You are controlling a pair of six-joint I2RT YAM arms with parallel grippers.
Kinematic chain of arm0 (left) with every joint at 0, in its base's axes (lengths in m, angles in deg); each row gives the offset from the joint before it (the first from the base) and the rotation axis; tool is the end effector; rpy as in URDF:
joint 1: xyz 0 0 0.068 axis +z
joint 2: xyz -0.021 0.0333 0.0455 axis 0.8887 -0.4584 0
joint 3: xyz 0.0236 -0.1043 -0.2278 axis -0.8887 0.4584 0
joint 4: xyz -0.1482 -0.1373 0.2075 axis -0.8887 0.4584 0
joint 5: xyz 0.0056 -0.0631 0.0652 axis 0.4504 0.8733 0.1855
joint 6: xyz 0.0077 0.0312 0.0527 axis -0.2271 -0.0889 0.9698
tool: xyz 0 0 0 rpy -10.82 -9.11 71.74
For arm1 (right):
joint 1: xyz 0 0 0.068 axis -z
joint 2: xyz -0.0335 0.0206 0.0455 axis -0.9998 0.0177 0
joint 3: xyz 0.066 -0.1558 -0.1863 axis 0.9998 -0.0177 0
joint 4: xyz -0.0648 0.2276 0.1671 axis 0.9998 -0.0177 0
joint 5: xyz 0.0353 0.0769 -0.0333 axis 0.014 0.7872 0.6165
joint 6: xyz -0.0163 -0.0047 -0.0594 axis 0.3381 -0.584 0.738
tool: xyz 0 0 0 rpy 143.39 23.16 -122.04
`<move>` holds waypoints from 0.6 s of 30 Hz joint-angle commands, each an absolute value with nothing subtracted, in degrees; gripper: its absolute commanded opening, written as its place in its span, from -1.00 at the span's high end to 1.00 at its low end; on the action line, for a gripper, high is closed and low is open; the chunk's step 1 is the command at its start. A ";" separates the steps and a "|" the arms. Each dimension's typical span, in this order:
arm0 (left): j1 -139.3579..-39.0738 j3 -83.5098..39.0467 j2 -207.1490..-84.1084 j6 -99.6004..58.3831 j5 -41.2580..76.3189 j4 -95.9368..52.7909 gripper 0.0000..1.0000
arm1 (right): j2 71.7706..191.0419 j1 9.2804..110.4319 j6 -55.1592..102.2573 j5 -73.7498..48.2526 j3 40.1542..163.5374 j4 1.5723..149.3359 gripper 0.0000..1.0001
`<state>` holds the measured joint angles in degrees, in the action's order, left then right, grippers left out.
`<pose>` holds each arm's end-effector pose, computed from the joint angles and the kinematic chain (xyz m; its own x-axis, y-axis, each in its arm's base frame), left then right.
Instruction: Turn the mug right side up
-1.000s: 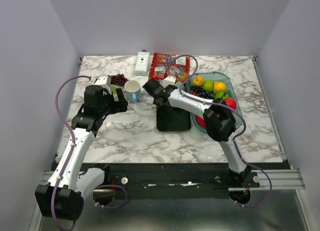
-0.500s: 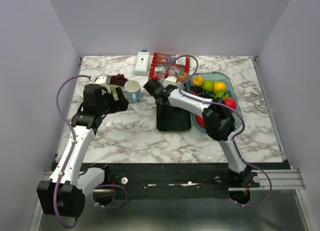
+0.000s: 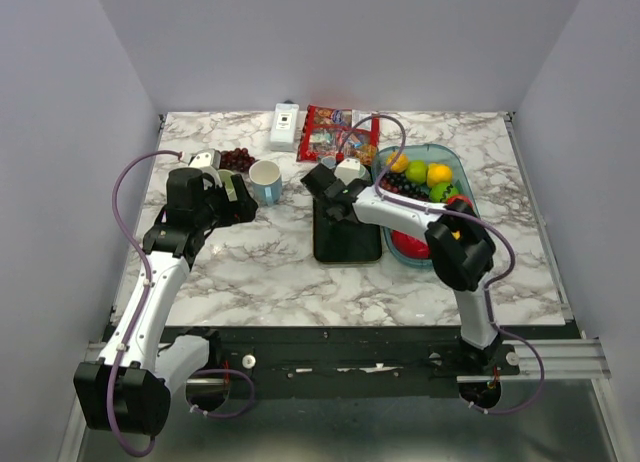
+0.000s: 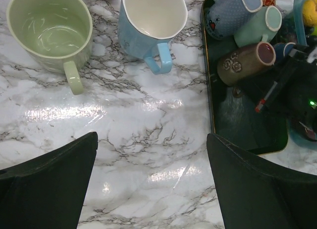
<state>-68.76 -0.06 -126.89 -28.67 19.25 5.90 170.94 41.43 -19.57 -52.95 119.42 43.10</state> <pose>0.2661 -0.0363 0.2798 -0.5809 -0.2714 -0.7674 0.0580 0.9266 -0.3716 0.3364 0.3306 0.1501 -0.7160 0.1728 -0.6763 0.1643 0.9834 0.0774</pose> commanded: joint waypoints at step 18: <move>-68.60 3.35 -119.54 -40.56 49.85 -9.41 -0.98 | 123.11 41.61 -15.96 -18.83 87.12 75.52 0.99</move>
